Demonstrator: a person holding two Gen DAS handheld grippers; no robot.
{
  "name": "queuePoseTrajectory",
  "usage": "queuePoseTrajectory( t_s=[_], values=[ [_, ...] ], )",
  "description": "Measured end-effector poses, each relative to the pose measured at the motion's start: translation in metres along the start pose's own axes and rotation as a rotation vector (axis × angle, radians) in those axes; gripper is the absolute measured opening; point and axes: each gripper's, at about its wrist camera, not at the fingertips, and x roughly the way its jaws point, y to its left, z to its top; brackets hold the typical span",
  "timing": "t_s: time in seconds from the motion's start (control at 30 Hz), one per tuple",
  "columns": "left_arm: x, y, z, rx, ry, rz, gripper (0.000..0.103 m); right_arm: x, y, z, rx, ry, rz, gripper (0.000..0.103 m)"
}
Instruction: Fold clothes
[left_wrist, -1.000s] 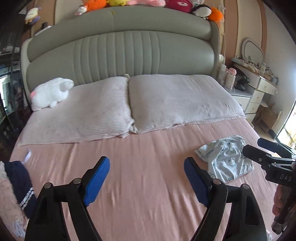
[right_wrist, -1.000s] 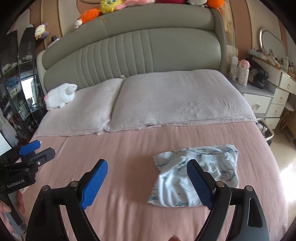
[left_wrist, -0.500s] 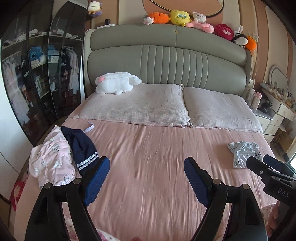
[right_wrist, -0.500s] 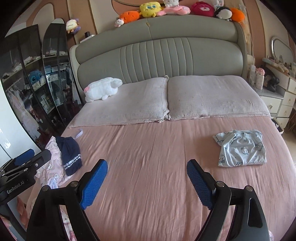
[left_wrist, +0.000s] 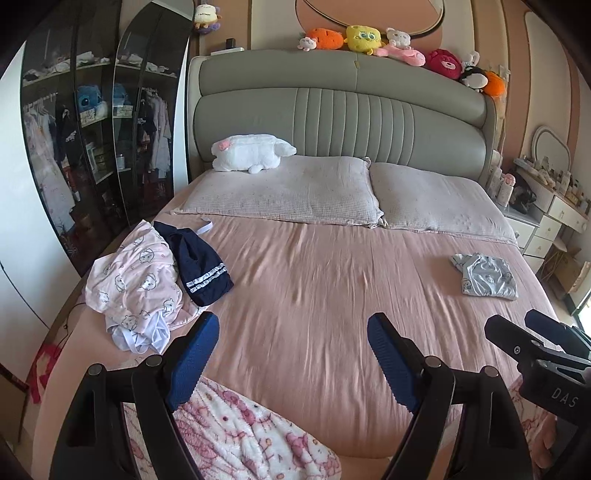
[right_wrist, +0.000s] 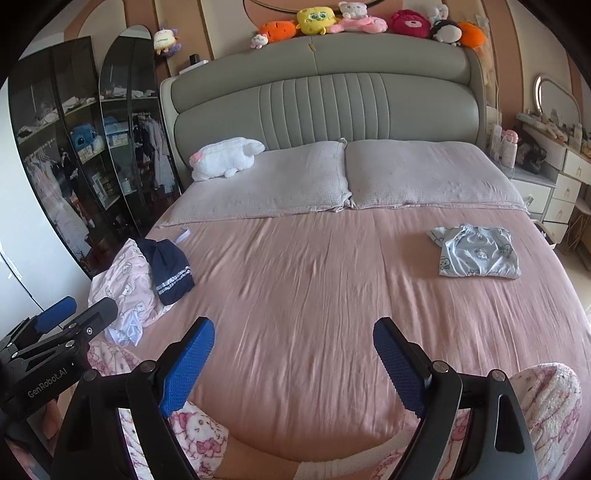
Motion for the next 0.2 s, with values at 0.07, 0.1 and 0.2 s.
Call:
queuePoseTrajectory(
  t_s=[0.07, 0.1, 0.2],
  values=[
    [-0.0013, 0.0033, -0.0017, -0.012, 0.001, -0.013, 0.083, -0.0037, 0.0035, -0.0016, -0.010, -0.011, -0.014, 0.088],
    [-0.0013, 0.0042, -0.0021, -0.015, 0.003, -0.020, 0.083, -0.0051, 0.0050, -0.0018, -0.017, -0.017, -0.027, 0.088],
    [-0.0012, 0.0052, -0.0041, -0.019, 0.009, -0.031, 0.083, -0.0082, 0.0057, -0.0022, -0.020, -0.024, -0.042, 0.088]
  ],
)
